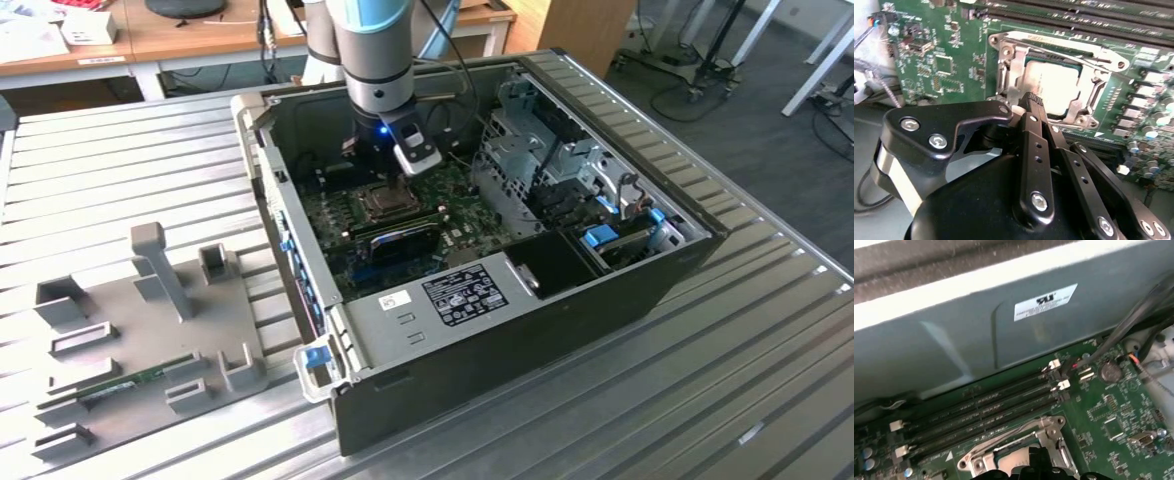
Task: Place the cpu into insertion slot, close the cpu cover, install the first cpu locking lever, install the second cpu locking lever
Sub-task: 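Install the first cpu locking lever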
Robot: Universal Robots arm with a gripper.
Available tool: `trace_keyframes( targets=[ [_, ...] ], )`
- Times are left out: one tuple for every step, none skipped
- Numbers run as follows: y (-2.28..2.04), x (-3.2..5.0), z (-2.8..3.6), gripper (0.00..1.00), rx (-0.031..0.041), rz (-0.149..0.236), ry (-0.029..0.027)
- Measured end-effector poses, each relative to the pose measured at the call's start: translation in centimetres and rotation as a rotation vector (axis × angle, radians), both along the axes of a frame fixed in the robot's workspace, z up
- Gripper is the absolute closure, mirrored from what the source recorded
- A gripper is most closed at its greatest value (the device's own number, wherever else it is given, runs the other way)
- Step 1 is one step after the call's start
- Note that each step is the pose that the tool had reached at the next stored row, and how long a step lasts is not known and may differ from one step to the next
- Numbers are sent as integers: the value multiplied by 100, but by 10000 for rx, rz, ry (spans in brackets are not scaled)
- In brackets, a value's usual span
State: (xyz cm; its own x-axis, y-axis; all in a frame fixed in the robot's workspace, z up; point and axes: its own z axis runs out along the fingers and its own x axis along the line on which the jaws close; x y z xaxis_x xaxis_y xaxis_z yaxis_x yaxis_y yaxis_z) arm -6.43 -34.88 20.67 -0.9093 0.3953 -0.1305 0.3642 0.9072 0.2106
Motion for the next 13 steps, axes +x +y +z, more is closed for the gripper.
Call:
trace_keyframes(
  targets=[
    [0, 3, 0, 90, -41, 25, 85],
    [0, 4, -1, 90, -47, 44, 125],
    [0, 4, 0, 90, -48, 44, 128],
    [0, 4, 0, 90, -48, 44, 130],
    [0, 4, 0, 90, -49, 44, 130],
    [0, 4, 0, 90, -55, 45, 132],
    [1, 5, 0, 90, -91, 49, 151],
    [0, 5, 0, 90, -225, 80, 231],
    [0, 5, 0, 90, -389, 132, 303],
    [0, 5, -1, 90, -534, 193, 360],
    [0, 6, -1, 90, -633, 270, 402],
    [0, 5, -1, 90, -679, 375, 423],
    [0, 5, -1, 90, -700, 503, 436]
  ],
)
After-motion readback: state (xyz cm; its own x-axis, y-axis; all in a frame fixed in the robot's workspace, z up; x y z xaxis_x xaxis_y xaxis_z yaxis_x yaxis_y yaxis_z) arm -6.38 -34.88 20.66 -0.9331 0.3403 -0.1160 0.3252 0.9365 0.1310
